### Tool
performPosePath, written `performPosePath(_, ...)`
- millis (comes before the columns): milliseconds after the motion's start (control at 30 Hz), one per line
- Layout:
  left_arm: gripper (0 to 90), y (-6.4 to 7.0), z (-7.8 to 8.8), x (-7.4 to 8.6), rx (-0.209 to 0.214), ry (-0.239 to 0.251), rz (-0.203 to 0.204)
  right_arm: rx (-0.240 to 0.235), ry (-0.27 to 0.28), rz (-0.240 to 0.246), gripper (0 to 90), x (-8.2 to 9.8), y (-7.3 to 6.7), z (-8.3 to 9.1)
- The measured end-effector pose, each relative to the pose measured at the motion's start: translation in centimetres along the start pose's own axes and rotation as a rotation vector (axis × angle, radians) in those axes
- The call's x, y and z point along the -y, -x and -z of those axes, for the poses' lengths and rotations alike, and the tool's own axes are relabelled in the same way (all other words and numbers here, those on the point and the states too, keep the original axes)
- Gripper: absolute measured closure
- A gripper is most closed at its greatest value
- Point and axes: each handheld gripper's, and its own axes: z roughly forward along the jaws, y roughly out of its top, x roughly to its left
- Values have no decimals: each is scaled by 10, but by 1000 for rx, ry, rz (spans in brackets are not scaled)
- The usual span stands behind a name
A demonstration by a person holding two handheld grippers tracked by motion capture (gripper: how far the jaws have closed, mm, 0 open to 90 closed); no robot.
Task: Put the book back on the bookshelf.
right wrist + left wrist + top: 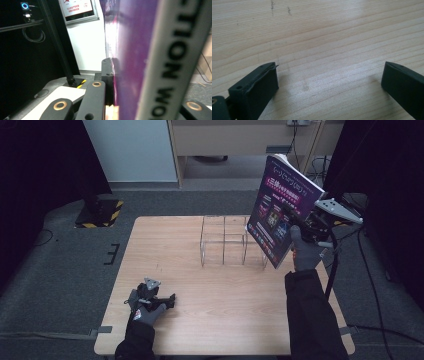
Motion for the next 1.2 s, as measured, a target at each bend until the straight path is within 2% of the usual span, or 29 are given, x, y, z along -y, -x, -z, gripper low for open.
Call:
performPosePath(333,0,0,0,0,0,0,0,37,-1,-3,829,4,7,-12)
performPosePath(700,0,0,0,0,0,0,0,68,-19,-10,829,18,12,-27)
performPosePath(967,0,0,0,0,0,0,-1,95,-41,14,829,28,10,-35)
performPosePath(1200,0,0,0,0,1,-1,-1,92,-41,6,829,37,11,-41)
